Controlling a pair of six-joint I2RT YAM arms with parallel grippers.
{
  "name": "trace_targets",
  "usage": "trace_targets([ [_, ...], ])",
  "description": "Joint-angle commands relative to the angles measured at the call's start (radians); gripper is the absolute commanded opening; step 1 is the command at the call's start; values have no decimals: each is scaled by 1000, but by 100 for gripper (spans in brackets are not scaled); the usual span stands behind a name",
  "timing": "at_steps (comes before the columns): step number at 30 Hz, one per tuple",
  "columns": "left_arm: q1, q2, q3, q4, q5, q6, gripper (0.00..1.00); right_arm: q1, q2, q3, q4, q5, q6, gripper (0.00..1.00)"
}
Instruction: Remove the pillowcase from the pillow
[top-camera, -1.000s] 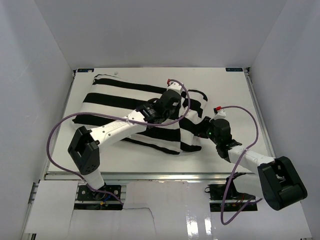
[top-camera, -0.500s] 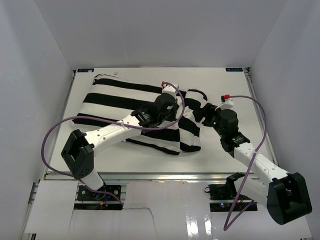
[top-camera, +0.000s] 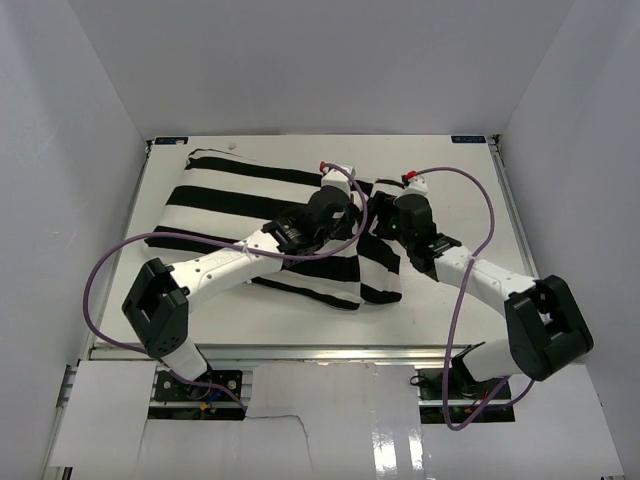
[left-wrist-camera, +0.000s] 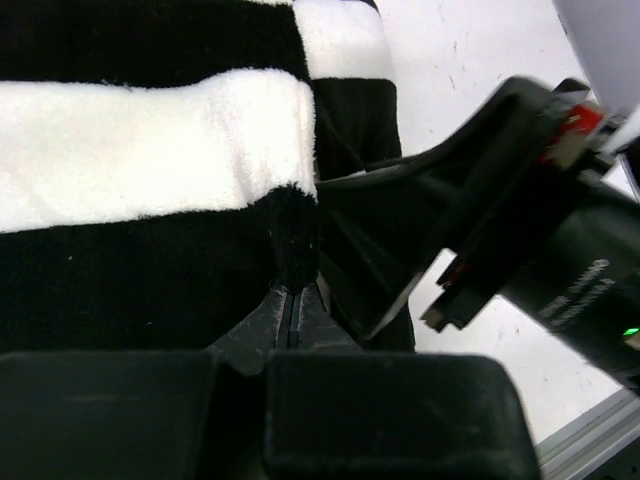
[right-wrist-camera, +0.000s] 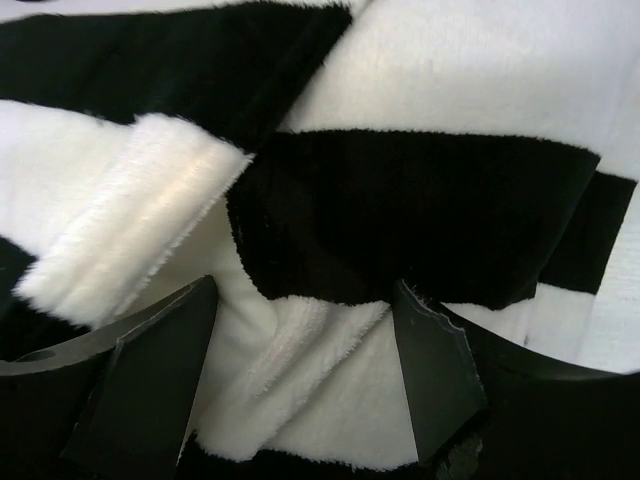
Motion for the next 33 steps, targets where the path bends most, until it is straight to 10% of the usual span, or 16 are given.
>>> trace_targets([
  [1, 7, -58, -17, 30, -44, -19, 0, 23, 37, 45, -70, 119, 11, 76],
  [13, 151, -90, -134, 50, -58, -65, 0, 1, -137, -146, -127, 384, -46, 8],
  [28, 222, -79, -139, 79, 111, -13, 0, -120, -217, -363, 26, 145, -33, 8],
  [33, 170, -70, -4, 29, 416, 86, 54, -119, -237, -411, 184, 20, -43, 8],
])
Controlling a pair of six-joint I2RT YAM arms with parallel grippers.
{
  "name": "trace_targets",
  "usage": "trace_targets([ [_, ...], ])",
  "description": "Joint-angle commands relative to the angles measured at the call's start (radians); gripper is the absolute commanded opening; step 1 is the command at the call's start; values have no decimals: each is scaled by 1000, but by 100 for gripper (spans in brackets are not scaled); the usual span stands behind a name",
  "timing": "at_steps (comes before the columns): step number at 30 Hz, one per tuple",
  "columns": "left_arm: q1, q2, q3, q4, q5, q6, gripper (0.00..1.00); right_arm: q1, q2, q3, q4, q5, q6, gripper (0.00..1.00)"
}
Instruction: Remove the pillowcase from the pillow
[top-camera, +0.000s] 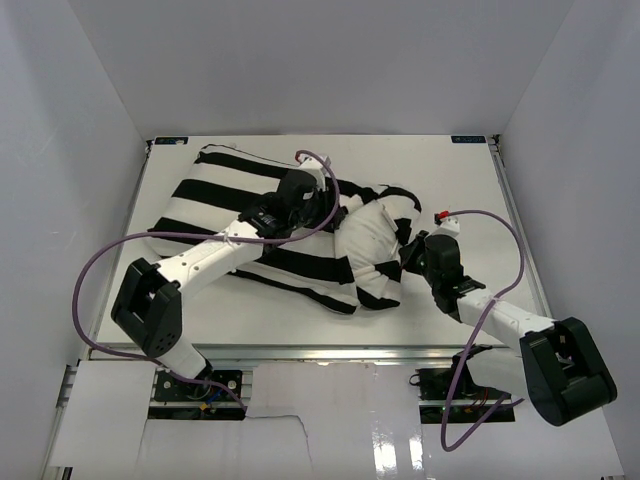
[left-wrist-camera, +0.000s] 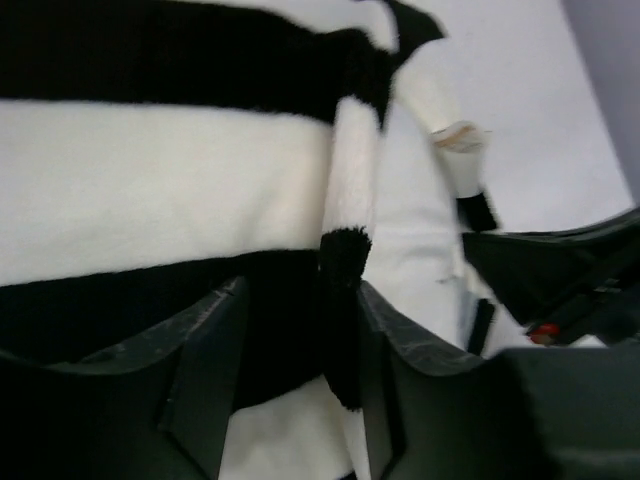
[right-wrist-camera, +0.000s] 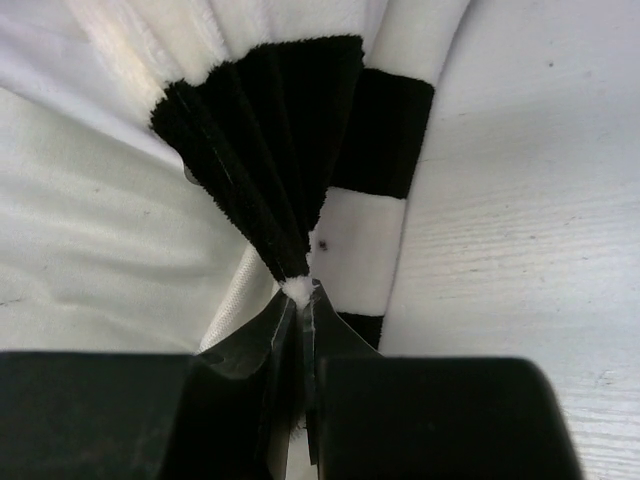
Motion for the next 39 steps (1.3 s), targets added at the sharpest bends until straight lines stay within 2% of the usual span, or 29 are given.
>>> trace_targets([
  [1, -71, -23, 143, -28, 176, 106, 58, -10, -22, -3, 78, -69, -18, 8],
  [4, -159, 35, 289, -132, 129, 146, 66, -8, -54, 2, 78, -86, -14, 8],
  [8, -213, 124, 418, -205, 110, 151, 68, -7, -91, -5, 80, -86, -4, 8],
  [11, -227, 202, 478, -273, 42, 145, 68, -5, -105, -10, 78, -91, 2, 8],
  [19, -259, 311, 492, -372, -150, 130, 67, -10, -157, -35, 60, -16, 23, 8],
  [24, -268, 406, 544, -412, -198, 122, 68, -10, -171, -39, 59, -27, 23, 8],
  [29, -293, 500, 567, -436, -227, 125, 77, -10, -180, -53, 65, -16, 14, 8],
  [32, -296, 549, 582, -450, -261, 120, 76, -10, -176, -73, 95, -19, 17, 8],
  [35, -294, 583, 593, -459, -304, 107, 58, -10, -176, -82, 101, -19, 23, 8],
  [36, -296, 589, 597, -462, -336, 99, 34, -10, -177, -84, 104, -20, 25, 8],
  [39, -296, 594, 614, -473, -383, 87, 0, -10, -182, -93, 108, -20, 29, 8],
])
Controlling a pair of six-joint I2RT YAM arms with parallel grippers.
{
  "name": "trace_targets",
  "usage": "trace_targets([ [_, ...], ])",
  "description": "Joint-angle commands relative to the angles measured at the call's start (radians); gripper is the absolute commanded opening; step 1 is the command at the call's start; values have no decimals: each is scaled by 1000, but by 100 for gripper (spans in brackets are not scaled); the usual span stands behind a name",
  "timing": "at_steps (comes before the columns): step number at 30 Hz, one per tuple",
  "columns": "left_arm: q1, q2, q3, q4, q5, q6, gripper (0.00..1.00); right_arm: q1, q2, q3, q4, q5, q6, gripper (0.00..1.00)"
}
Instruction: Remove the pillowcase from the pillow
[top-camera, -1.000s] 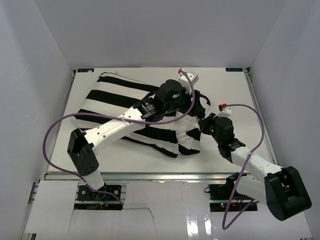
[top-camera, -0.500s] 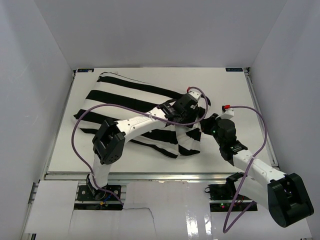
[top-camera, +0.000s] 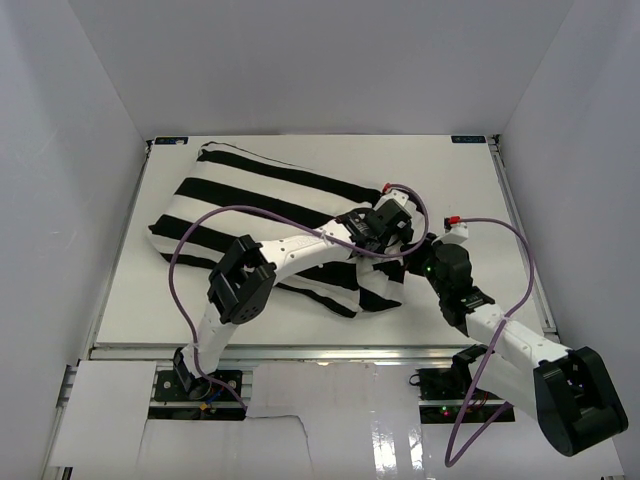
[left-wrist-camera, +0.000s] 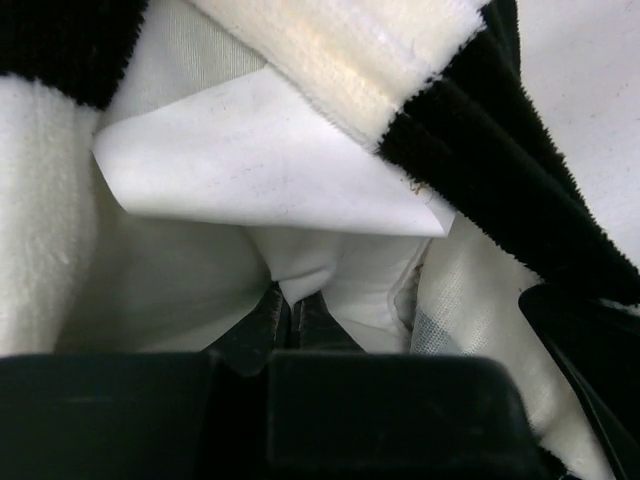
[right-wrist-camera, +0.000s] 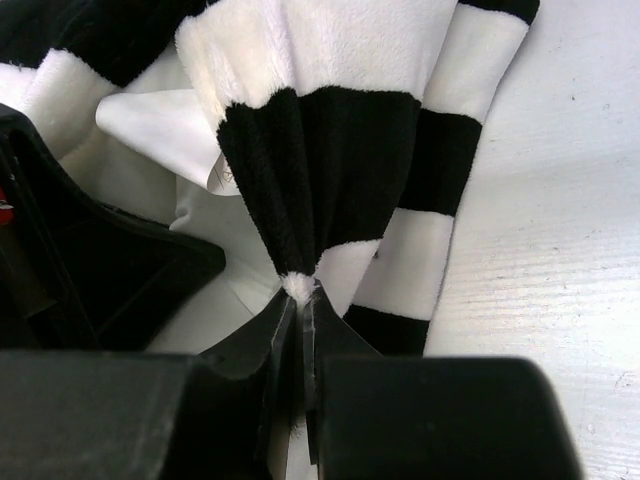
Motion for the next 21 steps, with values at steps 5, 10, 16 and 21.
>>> trace_targets([
  [5, 1, -56, 46, -48, -84, -42, 0, -6, -10, -29, 58, 40, 12, 8],
  [10, 22, -219, 122, 18, -87, -10, 0, -6, 38, -34, 78, 26, 33, 8],
  [16, 137, -241, 216, 58, -18, 12, 0, -11, 156, -28, 101, 74, 62, 8],
  [21, 244, -320, 181, 91, 45, -28, 0, -23, 300, 11, 121, 61, 73, 8],
])
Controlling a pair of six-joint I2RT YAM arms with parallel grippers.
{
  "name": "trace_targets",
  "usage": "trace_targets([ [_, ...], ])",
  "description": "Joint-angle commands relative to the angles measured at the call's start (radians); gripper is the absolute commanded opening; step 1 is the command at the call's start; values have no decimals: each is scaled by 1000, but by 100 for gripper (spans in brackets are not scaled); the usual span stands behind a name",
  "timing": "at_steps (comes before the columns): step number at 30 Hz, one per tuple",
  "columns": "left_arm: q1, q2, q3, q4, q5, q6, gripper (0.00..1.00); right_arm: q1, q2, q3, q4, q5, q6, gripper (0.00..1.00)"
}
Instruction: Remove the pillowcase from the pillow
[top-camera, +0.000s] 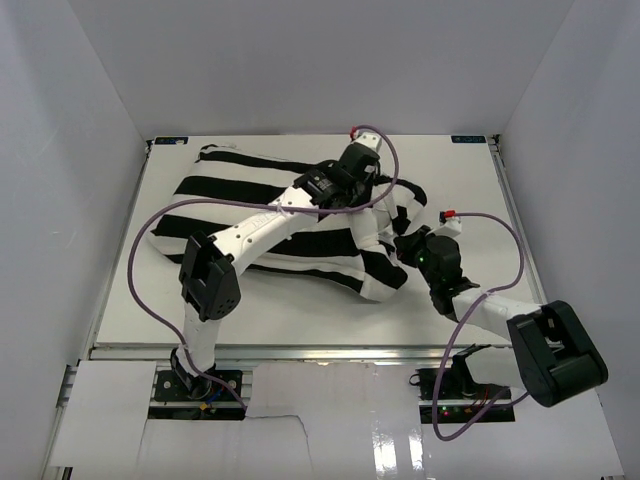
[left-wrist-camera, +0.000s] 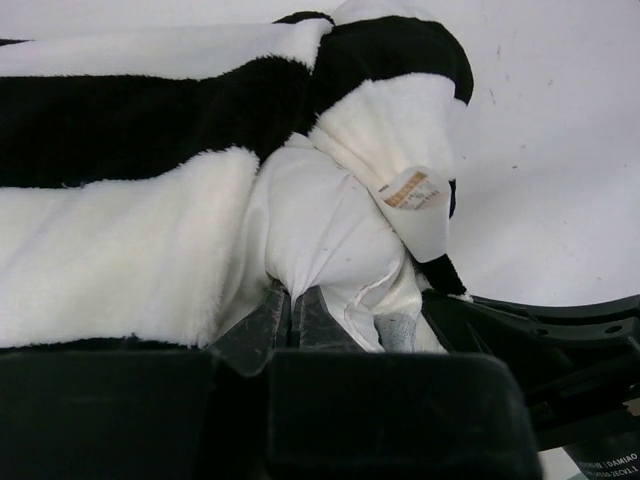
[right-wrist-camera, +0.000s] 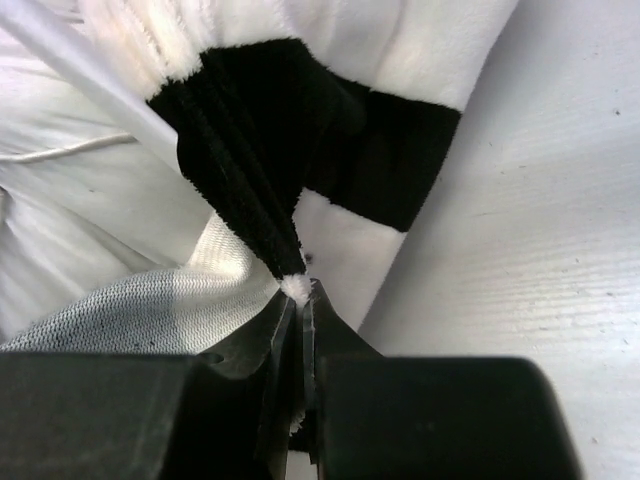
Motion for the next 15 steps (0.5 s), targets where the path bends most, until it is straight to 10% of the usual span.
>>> trace_targets([
  [1, 119, -193, 33, 124, -41, -12, 0, -18, 85, -9, -84, 44, -2, 8],
  [8, 146, -257, 68, 159, -83, -3, 0, -29, 170, 3, -60, 44, 3, 8],
  [15, 179, -427, -130, 357, 222, -168, 0, -33, 272, 17, -11, 5, 6, 8],
])
